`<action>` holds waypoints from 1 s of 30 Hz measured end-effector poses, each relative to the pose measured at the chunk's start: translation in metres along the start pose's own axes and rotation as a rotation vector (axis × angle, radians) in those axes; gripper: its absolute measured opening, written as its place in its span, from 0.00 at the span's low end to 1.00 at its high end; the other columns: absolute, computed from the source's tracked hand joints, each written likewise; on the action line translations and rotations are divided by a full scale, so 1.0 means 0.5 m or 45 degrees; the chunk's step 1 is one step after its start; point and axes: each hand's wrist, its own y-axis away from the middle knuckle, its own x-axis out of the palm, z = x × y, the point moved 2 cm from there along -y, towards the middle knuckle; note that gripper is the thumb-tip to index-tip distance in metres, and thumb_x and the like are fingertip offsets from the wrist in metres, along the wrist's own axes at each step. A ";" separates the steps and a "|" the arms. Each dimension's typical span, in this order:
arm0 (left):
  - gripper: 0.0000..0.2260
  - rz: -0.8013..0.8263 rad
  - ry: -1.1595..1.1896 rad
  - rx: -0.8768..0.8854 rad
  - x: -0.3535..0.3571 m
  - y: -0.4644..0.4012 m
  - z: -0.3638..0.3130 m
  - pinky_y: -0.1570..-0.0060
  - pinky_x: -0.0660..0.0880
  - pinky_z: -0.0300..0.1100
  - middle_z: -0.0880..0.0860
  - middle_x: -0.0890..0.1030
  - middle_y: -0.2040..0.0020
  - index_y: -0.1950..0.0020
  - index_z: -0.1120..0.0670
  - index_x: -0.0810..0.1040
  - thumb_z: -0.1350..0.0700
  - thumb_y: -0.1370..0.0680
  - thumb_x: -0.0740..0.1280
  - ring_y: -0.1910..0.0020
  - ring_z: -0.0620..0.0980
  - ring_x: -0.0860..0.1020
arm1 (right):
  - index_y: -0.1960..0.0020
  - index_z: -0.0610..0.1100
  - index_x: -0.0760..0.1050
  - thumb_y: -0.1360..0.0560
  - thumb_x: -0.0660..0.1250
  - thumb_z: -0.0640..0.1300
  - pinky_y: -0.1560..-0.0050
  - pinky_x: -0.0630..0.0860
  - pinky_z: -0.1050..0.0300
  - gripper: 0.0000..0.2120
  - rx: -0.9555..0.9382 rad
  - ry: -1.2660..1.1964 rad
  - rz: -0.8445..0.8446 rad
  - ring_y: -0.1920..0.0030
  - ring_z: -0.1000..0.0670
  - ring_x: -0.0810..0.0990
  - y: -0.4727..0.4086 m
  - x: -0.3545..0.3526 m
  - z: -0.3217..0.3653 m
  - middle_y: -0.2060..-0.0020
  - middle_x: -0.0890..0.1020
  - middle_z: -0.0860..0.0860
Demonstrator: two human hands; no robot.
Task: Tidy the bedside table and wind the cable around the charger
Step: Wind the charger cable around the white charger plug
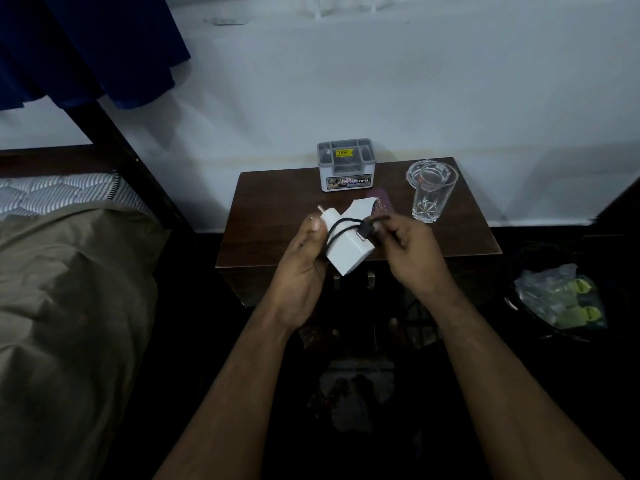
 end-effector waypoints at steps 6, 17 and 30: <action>0.15 -0.242 0.004 0.069 -0.014 -0.011 -0.005 0.65 0.76 0.46 0.57 0.83 0.51 0.43 0.53 0.75 0.46 0.15 0.53 0.60 0.54 0.80 | 0.59 0.51 0.77 0.18 0.60 0.49 0.61 0.73 0.61 0.14 0.076 0.240 0.401 0.68 0.59 0.77 0.032 0.073 0.015 0.71 0.78 0.56; 0.09 -0.528 -0.571 0.359 -0.042 -0.020 0.003 0.65 0.75 0.30 0.40 0.80 0.58 0.44 0.54 0.73 0.50 0.15 0.59 0.60 0.34 0.77 | 0.45 0.44 0.69 0.18 0.59 0.39 0.53 0.75 0.51 0.04 -0.068 0.421 0.804 0.56 0.48 0.78 0.060 0.127 0.043 0.54 0.79 0.47; 0.03 -0.398 -1.161 0.467 -0.046 -0.027 -0.007 0.53 0.72 0.37 0.52 0.81 0.51 0.46 0.55 0.74 0.56 0.17 0.64 0.52 0.48 0.78 | 0.45 0.54 0.76 0.18 0.61 0.48 0.60 0.72 0.58 0.06 -0.307 0.656 0.179 0.55 0.55 0.79 0.041 0.050 0.072 0.59 0.78 0.62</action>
